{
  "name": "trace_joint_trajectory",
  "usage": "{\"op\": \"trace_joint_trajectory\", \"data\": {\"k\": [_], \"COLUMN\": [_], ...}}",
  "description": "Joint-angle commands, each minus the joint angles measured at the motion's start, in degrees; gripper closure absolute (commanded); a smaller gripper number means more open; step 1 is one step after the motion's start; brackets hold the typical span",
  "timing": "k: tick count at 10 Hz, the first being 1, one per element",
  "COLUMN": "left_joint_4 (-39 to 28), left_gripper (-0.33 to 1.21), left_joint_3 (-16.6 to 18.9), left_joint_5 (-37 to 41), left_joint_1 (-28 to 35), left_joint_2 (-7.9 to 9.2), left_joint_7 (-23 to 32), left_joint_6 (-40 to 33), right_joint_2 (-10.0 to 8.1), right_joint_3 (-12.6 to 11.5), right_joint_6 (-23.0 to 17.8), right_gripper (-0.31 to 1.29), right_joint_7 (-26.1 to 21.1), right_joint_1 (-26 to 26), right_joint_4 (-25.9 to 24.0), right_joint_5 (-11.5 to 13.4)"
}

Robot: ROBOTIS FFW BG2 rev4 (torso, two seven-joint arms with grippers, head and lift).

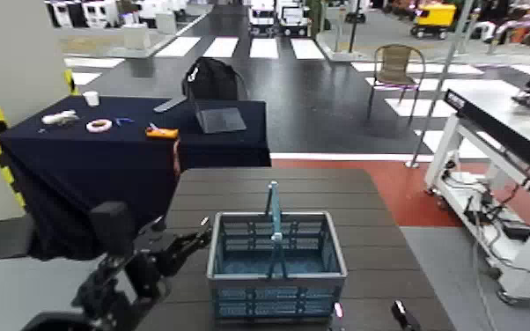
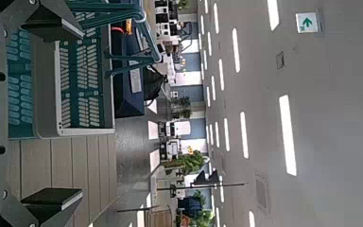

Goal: Place the crate on the table.

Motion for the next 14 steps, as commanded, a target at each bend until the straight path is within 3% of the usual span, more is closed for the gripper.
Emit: {"op": "trace_joint_trajectory", "data": {"k": [1, 5, 8, 14], "left_joint_4": [-2.61, -2.61, -2.17, -2.7], "left_gripper": [0.1, 0.11, 0.11, 0.11], "left_joint_3": [1.13, -0.63, -0.36, -1.07], "left_joint_5": [-6.33, -9.93, -14.15, -15.99], "left_joint_1": [6.58, 15.37, 20.74, 23.02], "left_joint_2": [-1.41, -0.88, -1.32, -1.41], "left_joint_7": [2.21, 10.91, 14.43, 16.8], "left_joint_6": [-8.55, -22.61, -29.9, -32.19], "right_joint_2": [0.09, 0.27, 0.09, 0.18], "right_joint_3": [-0.31, -0.4, -0.49, -0.84], "right_joint_6": [-0.16, 0.72, 0.9, 1.07], "right_gripper": [0.13, 0.13, 0.13, 0.13], "right_joint_7": [0.0, -0.09, -0.09, -0.53], "right_joint_1": [0.24, 0.42, 0.68, 0.94], "right_joint_4": [-0.09, -0.36, -0.8, -1.24], "right_joint_5": [0.44, 0.62, 0.8, 2.38]}}
